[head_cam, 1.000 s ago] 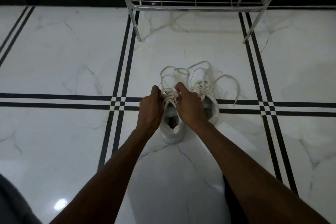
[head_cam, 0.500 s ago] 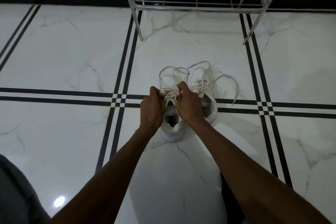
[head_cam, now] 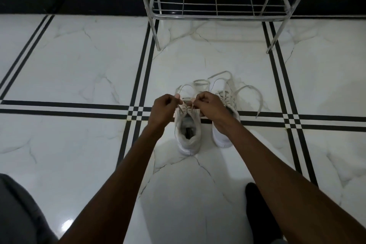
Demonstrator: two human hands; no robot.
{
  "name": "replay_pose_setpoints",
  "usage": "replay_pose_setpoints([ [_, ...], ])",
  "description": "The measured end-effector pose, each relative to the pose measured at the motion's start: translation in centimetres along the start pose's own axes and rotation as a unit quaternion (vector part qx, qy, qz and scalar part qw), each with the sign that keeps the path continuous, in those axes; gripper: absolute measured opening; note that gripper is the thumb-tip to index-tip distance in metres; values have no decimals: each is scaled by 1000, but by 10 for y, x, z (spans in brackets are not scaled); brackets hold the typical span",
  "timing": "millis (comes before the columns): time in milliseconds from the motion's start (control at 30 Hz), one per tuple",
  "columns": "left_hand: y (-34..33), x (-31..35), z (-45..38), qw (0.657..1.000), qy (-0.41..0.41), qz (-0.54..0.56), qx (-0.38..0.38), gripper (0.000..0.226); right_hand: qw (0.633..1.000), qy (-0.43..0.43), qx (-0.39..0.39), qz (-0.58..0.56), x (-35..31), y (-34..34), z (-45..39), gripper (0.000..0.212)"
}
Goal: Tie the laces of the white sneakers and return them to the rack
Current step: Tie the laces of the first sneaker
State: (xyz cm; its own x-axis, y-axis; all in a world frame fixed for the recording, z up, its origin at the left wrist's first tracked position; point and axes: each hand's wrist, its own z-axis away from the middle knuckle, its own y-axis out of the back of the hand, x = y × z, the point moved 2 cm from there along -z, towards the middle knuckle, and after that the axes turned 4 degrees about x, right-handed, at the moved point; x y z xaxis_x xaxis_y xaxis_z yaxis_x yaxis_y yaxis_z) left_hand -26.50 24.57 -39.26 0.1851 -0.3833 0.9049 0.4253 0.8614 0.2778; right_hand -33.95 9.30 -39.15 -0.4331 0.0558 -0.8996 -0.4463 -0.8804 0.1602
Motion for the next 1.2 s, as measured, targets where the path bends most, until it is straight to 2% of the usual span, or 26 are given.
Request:
replay_pose_setpoints([
  [67,9,10,0,999,-9,51,-14,33,999,1,-4,-45,-7,0,3,6],
  [133,16,19,2,997,-37,51,-42,32,998,16,17,-54,-13,-1,3,12],
  [233,23,28,4,993,-99,21,-66,31,998,59,25,-3,-24,-3,3,18],
  [300,25,35,4,988,-138,13,-72,30,995,78,-22,61,-29,-9,4,17],
  [433,23,39,4,985,-164,1,-62,30,964,87,-178,178,-42,-15,10,18],
  [500,20,32,4,986,-153,13,-70,33,954,99,-197,205,-50,-10,12,20],
  [633,9,20,4,986,-134,-12,-95,42,940,149,-133,276,-53,5,3,29],
  [767,0,15,2,991,-99,-21,-83,47,932,182,-97,299,-49,10,1,20],
  [867,-4,12,-1,996,-60,-2,-70,49,934,220,-45,279,-46,11,2,6],
  [967,-6,8,-1,997,-44,10,-57,48,933,239,26,269,-38,11,-1,7],
  [1033,-4,7,-1,998,-49,1,-51,46,950,219,53,214,-37,12,-1,7],
  [1100,1,4,-5,995,-83,-50,-36,45,971,181,58,144,-37,14,-1,9],
  [1200,11,-5,-15,964,-149,-221,18,44,983,152,45,92,-40,17,0,12],
])
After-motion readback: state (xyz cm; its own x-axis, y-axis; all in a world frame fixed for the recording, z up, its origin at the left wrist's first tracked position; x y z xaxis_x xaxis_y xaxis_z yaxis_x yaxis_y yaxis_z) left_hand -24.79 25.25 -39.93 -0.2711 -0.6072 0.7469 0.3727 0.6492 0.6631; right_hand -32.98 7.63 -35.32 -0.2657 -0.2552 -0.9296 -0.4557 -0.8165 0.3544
